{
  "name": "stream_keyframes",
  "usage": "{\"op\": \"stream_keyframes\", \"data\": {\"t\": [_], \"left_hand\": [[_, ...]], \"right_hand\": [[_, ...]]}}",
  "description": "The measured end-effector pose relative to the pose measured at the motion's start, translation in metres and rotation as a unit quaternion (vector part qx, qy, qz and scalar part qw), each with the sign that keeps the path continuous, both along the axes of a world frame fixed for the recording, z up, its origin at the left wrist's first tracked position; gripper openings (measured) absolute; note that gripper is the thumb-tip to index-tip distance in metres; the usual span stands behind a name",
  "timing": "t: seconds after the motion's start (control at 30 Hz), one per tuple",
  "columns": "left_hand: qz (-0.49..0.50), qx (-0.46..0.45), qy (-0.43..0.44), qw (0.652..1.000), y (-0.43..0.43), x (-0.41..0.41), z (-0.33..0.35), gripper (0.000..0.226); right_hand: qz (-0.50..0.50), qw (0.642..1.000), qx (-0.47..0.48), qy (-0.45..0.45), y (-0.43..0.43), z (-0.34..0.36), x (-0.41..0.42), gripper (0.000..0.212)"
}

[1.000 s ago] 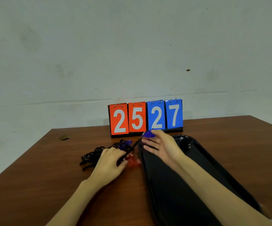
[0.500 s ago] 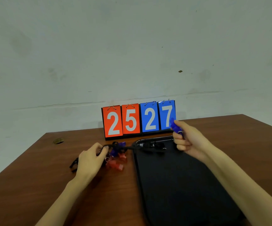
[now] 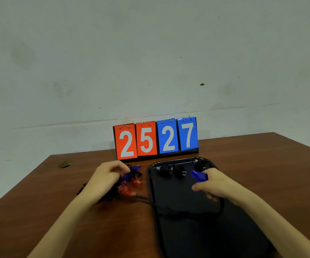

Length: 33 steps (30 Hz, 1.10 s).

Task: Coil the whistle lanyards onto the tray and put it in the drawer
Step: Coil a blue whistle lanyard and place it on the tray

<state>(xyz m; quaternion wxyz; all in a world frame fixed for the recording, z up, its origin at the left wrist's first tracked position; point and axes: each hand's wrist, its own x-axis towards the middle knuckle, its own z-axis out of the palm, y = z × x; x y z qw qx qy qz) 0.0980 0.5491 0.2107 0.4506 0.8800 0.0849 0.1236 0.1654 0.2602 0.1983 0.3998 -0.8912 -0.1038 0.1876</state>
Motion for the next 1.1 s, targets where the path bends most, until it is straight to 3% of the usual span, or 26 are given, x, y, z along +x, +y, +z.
{"op": "stream_keyframes", "data": {"t": [0.1,0.2,0.33,0.4,0.63,0.87,0.97,1.1], "left_hand": [[0.017,0.086,-0.033,0.996,-0.018,0.031,-0.012,0.023],[0.013,0.171,-0.075,0.982,-0.053,0.073,-0.026,0.02],[0.039,0.373,-0.007,0.927,-0.09,0.113,-0.049,0.058],[0.025,0.405,0.033,0.914,-0.095,0.125,-0.058,0.067],[-0.067,0.333,-0.032,0.94,-0.083,0.137,-0.077,0.042],[-0.188,0.232,-0.005,0.954,-0.059,0.137,-0.071,0.035],[-0.197,0.213,-0.005,0.957,-0.054,0.136,-0.071,0.038],[-0.214,0.205,-0.008,0.955,-0.056,0.128,-0.063,0.061]], "right_hand": [[-0.064,0.993,0.008,-0.098,0.013,-0.007,0.021,0.031],[-0.102,0.968,-0.033,-0.225,0.038,-0.016,0.041,0.02],[-0.097,0.96,-0.035,-0.26,0.064,-0.037,0.063,0.023],[-0.083,0.964,-0.051,-0.246,0.067,-0.047,0.069,0.024],[-0.138,0.952,-0.007,-0.273,0.067,-0.064,0.077,0.018],[-0.189,0.946,0.005,-0.263,0.069,-0.072,0.077,0.028],[-0.187,0.948,-0.003,-0.257,0.069,-0.069,0.075,0.033],[-0.191,0.947,0.004,-0.26,0.067,-0.056,0.063,0.032]]}}
